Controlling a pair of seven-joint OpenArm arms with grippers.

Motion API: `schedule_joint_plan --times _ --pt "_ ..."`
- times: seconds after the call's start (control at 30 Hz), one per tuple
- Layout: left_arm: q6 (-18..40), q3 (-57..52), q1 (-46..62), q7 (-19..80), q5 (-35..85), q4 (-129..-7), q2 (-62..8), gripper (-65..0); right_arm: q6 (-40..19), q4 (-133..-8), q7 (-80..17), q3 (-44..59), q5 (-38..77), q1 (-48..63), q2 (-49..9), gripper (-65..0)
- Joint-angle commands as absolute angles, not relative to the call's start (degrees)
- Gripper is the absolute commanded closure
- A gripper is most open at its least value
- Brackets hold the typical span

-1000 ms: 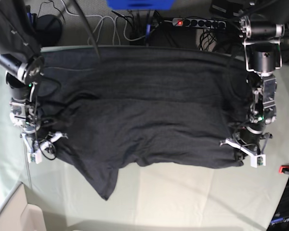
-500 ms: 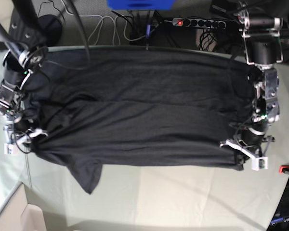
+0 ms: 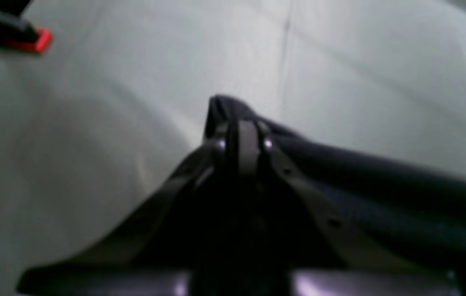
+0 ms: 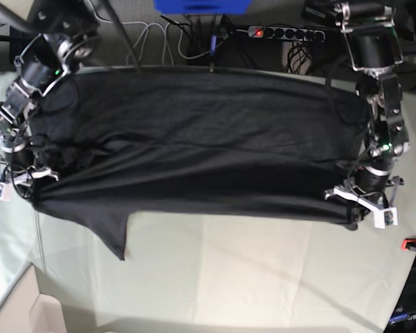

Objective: Layout the t-shirt on the table in an organized manner, then fold the t-shirt properly
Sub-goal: 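Fold the grasped middle over toward the held edge with both grippers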

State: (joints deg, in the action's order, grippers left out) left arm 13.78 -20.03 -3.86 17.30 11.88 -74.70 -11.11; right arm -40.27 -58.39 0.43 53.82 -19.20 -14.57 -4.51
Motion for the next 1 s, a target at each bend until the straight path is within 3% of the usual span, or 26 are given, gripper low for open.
schedule_joint_plan --times 0.0,0.33,0.67,0.97 --pt "13.7 -21.1 -4.1 15.3 12.3 -76.8 -11.4 -0.2 -40.0 -60.8 0.7 54.0 -16.8 -14.7 -5.7 0.0" --pt "13.8 -23.3 1.9 15.3 12.4 -82.4 -9.2 -0.2 -40.0 -72.5 -5.5 52.8 -9.9 -4.2 -1.2 0.0" --pt "13.8 -27.6 7.1 15.2 12.4 -84.6 -9.0 -0.2 -40.0 -82.2 -5.5 42.3 1.6 10.2 -1.5 0.0" --pt "13.8 -28.1 12.3 15.2 12.4 -86.6 -9.1 -0.2 -40.0 -83.9 -5.5 41.7 4.9 16.6 -1.6 0.0"
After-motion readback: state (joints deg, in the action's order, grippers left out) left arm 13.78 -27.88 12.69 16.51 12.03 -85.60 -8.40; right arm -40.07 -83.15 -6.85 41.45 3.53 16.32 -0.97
